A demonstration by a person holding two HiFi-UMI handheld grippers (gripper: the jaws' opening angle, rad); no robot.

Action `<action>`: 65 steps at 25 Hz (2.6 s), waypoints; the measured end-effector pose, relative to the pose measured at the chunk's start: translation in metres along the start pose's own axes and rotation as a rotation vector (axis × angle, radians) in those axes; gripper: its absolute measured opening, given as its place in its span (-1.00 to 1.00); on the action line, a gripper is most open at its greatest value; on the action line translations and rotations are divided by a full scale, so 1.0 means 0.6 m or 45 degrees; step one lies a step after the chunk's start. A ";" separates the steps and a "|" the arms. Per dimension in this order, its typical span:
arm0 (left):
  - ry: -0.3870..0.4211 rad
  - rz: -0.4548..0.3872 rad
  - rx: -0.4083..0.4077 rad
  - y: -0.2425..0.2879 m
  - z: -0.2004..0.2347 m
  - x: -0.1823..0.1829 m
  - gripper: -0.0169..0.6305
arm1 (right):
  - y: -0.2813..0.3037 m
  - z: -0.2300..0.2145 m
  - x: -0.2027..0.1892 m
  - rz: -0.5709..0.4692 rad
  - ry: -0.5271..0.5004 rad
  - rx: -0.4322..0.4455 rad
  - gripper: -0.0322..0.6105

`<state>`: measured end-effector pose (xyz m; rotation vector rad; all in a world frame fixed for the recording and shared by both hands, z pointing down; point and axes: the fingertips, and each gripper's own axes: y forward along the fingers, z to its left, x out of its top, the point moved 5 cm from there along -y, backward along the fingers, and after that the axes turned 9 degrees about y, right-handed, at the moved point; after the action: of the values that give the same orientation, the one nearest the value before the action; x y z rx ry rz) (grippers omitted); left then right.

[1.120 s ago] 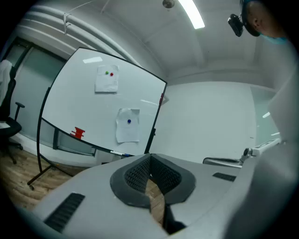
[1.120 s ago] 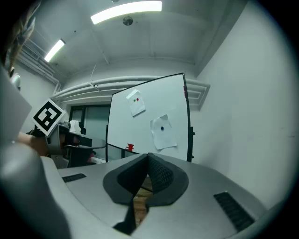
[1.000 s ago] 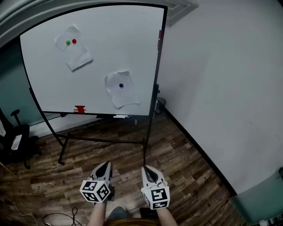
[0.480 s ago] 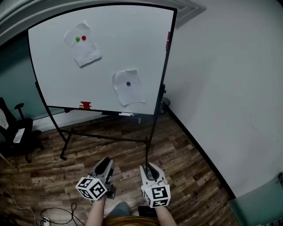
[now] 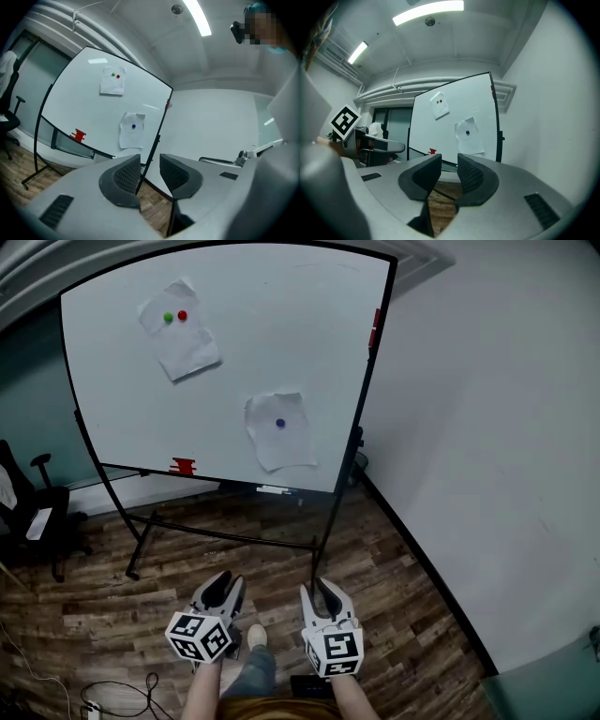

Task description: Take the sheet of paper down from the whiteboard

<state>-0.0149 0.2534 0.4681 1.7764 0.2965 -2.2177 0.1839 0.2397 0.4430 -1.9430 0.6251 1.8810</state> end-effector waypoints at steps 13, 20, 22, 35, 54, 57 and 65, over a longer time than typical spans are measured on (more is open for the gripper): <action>0.001 0.003 -0.038 0.325 0.208 0.059 -0.60 | 0.362 -0.107 0.040 0.036 -0.123 -0.068 -0.56; 0.021 0.064 -0.121 0.496 0.325 0.079 -0.60 | 0.577 -0.149 0.052 0.059 -0.151 -0.106 -0.54; 0.025 0.073 -0.145 0.531 0.348 0.082 -0.60 | 0.617 -0.162 0.052 0.059 -0.161 -0.137 -0.54; 0.022 0.068 -0.191 0.651 0.408 0.093 -0.60 | 0.726 -0.201 0.075 0.022 -0.223 -0.210 -0.49; -0.073 -0.010 -0.174 0.694 0.438 0.113 -0.58 | 0.807 -0.190 0.123 -0.111 -0.496 -0.166 -0.45; -0.076 -0.009 -0.176 0.700 0.439 0.115 -0.58 | 0.814 -0.192 0.124 -0.103 -0.479 -0.187 -0.43; -0.077 -0.043 -0.189 0.712 0.433 0.124 -0.58 | 0.826 -0.193 0.128 -0.160 -0.564 -0.230 -0.43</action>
<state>-0.1210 -0.2409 0.4604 1.6357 0.4683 -2.2052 0.0104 -0.2425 0.3939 -1.5368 0.2017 2.2460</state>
